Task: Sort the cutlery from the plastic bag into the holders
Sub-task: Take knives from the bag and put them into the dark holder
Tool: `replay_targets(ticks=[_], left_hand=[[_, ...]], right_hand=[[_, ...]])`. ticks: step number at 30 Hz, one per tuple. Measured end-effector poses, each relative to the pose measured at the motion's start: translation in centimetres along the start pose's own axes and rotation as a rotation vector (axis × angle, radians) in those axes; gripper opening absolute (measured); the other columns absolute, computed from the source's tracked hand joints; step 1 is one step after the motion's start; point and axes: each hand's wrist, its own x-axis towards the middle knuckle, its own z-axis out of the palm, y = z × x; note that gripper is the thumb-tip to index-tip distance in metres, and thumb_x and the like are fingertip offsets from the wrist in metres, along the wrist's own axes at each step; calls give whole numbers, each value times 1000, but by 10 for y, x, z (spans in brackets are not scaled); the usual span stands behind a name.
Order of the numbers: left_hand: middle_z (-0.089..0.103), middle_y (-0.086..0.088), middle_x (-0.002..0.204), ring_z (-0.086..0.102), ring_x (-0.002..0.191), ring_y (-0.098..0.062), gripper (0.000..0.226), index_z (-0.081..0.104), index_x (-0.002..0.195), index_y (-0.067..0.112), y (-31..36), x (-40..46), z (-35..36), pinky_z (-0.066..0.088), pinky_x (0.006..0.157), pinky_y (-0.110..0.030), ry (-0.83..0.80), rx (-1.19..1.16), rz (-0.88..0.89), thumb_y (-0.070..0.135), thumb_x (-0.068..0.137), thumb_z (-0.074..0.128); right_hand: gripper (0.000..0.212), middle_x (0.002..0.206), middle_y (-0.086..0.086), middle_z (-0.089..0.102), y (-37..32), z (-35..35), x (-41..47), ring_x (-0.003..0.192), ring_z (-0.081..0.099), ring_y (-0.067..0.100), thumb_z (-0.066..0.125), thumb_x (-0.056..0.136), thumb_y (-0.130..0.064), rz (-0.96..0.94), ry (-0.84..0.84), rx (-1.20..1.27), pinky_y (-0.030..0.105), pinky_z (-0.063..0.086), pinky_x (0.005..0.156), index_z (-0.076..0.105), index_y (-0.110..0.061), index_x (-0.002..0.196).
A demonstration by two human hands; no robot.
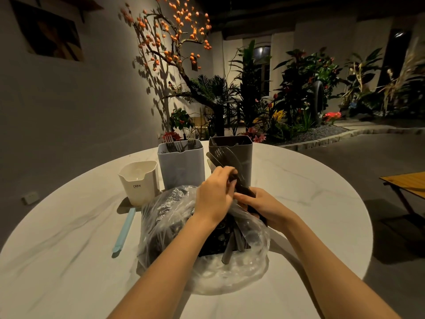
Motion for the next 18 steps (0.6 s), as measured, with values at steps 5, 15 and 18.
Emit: replay_targets(ticks=[5, 15, 18], left_hand=[[54, -10, 107, 62, 69, -25, 13, 67, 100, 5, -1, 0, 0, 60, 61, -37, -130, 158, 197, 6, 88, 65], [59, -9, 120, 68, 79, -28, 25, 63, 113, 3, -4, 3, -9, 60, 69, -33, -246, 212, 332, 11, 89, 65], [62, -8, 104, 65, 69, -24, 19, 64, 104, 4, -8, 4, -7, 54, 57, -28, -202, 192, 331, 12, 87, 68]], right_hand=[[13, 61, 2, 51, -1, -3, -1, 47, 41, 7, 53, 97, -19, -2, 33, 25, 15, 35, 44, 59, -10, 90], [17, 62, 3, 48, 0, -8, -1, 45, 32, 9, 59, 94, -22, 5, 16, 141, 16, 32, 41, 56, -5, 98], [19, 58, -1, 40, -2, -9, -2, 42, 28, 7, 52, 96, -25, 16, 2, 255, 15, 29, 39, 52, -8, 87]])
